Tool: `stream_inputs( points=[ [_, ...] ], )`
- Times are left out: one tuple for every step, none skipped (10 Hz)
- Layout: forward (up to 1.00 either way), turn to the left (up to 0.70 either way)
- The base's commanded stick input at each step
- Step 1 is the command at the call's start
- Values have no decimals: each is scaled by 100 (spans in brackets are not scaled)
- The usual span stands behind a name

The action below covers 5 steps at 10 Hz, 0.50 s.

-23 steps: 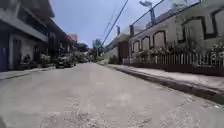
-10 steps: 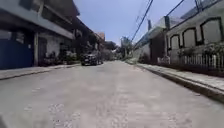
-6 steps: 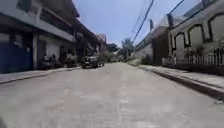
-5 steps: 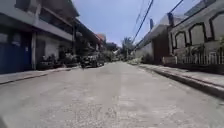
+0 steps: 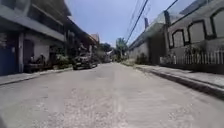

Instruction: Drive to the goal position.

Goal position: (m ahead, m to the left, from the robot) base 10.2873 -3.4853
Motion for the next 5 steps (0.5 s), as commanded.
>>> stream_inputs(
  points=[
    [100,1],
    [100,1],
    [100,1],
    [100,1],
    [100,1]
  ],
)
